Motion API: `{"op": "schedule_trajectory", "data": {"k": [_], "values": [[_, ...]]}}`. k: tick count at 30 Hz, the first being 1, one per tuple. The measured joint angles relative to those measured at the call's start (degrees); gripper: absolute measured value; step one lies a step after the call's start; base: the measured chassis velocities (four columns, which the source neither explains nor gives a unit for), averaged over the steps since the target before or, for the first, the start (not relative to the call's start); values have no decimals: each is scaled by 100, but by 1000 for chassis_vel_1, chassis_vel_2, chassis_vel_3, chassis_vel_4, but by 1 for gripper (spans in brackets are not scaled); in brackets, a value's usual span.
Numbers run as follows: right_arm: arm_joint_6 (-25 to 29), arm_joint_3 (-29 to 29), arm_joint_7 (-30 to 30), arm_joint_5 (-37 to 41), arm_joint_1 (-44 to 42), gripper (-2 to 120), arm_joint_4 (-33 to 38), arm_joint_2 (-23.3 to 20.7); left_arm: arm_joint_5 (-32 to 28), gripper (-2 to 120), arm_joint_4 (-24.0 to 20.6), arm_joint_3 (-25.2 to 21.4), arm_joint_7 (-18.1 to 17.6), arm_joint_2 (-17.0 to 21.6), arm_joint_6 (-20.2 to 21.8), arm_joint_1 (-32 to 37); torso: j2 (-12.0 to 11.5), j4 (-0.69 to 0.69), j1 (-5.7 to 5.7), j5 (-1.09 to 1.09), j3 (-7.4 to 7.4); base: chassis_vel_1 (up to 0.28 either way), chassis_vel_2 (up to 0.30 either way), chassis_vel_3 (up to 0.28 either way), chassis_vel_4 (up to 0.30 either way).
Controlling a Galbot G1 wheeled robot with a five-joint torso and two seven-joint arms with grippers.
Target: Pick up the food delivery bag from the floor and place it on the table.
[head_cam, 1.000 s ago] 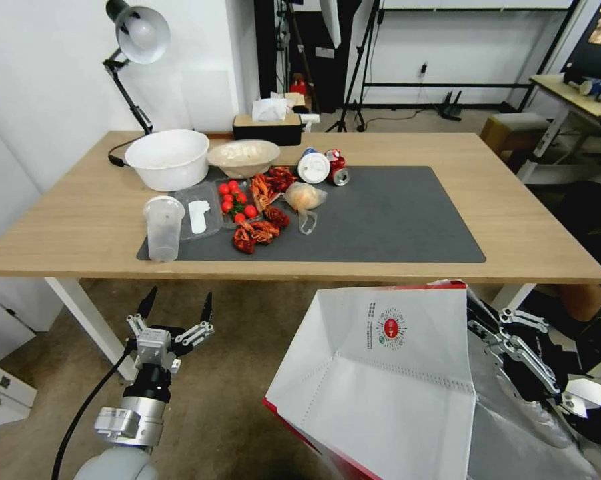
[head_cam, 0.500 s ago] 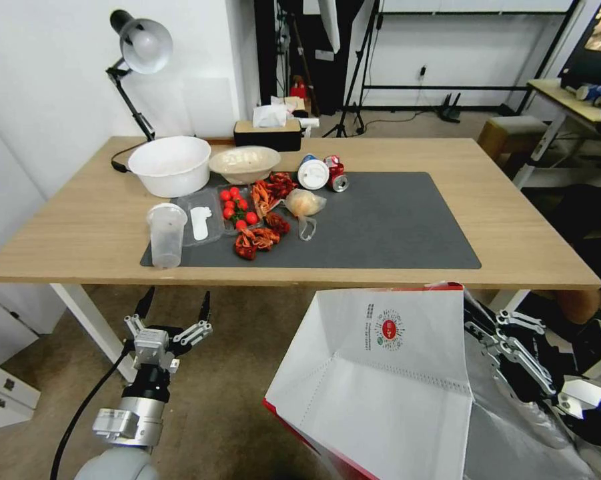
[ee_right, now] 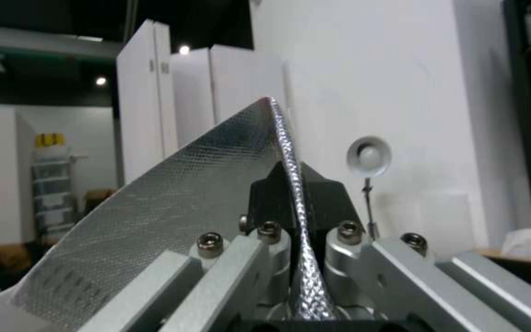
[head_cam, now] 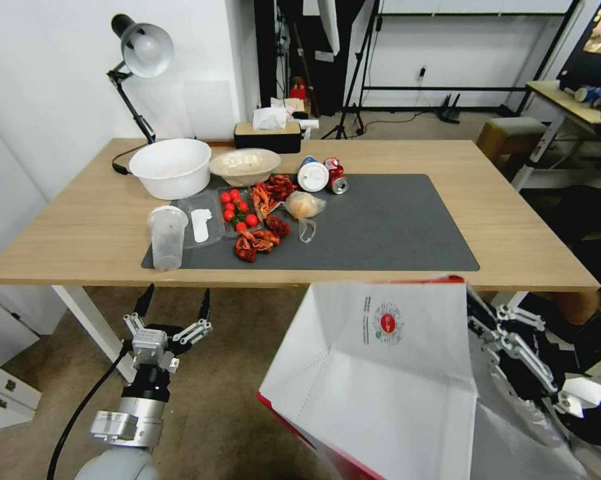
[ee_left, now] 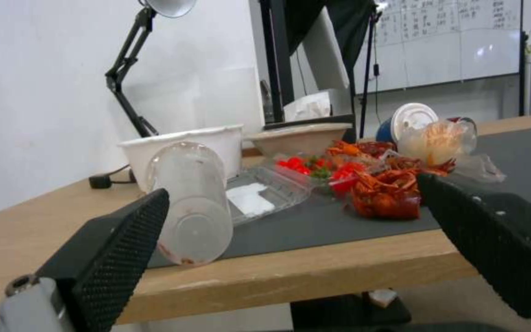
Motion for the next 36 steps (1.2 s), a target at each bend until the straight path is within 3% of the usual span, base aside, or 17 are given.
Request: {"op": "schedule_trajectory", "data": {"k": [1,4,10,13,18,27,29,36], "values": [[0,0,0,0,0,0,0,0,0,100,0,0,0,0,0,0,0,0,0,0,0,0,0,0,0],[165,-110,847,265,306,0,110,-133,12,100,0,5,-11,-19,-7,-3,-9,1,-4,0,-6,0,0,0,0],[277,-230,1814,501,850,0,185,-345,45,100,-5,10,-26,-36,-9,7,-19,1,-8,0,-11,0,0,0,0],[364,-336,2655,620,1196,0,208,-508,66,100,-5,11,-52,-45,-6,-2,-27,1,-12,0,-16,0,0,0,0],[398,-374,2987,628,1308,0,210,-564,79,100,-11,25,-53,-55,4,-6,-29,0,-13,0,-17,0,0,0,0],[575,-520,4310,839,1853,0,121,-854,176,100,15,98,-48,-121,34,-23,-37,0,-16,0,-21,0,0,0,0],[636,-554,4914,1046,2082,0,3,-1056,225,100,23,124,-44,-170,34,-19,-40,0,-18,0,-23,0,0,0,0],[881,-733,5794,1370,2652,0,-581,-1592,431,100,34,223,-33,-294,27,26,-46,-1,-20,0,-27,0,0,0,0]]}}
